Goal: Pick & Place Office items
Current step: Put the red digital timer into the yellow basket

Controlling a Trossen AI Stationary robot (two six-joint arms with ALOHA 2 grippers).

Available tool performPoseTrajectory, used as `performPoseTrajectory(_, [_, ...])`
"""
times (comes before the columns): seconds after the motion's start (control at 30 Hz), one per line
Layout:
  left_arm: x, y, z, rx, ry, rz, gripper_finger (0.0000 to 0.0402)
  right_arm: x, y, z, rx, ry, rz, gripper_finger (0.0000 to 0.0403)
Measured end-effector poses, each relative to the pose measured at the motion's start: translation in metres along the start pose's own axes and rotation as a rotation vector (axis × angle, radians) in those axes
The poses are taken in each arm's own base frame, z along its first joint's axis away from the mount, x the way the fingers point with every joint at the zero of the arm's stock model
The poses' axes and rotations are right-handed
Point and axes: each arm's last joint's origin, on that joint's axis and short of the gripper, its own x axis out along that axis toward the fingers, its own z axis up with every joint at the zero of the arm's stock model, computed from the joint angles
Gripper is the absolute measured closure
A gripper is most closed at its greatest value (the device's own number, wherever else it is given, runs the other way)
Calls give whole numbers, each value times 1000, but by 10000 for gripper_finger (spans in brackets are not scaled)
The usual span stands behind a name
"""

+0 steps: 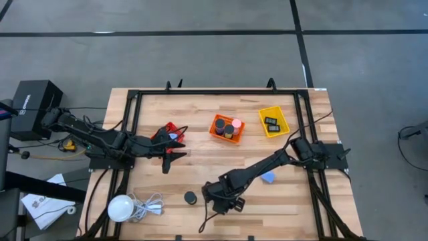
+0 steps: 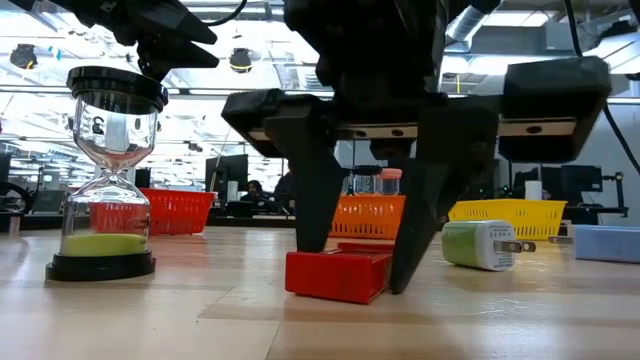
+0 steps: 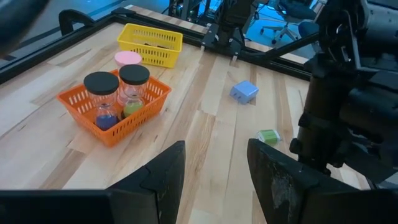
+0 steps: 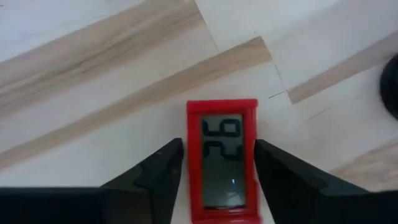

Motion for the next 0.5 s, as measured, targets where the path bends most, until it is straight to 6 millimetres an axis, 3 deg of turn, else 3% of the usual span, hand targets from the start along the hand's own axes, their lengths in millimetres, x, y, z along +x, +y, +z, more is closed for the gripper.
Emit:
performPoseTrajectory(0.23, [0,0,0,0,0,0,234,-1,-2,-2,4,9,-15,194])
performPoseTrajectory(0.5, [0,0,0,0,0,0,234,-3,-6,-5,48,4,-8,276])
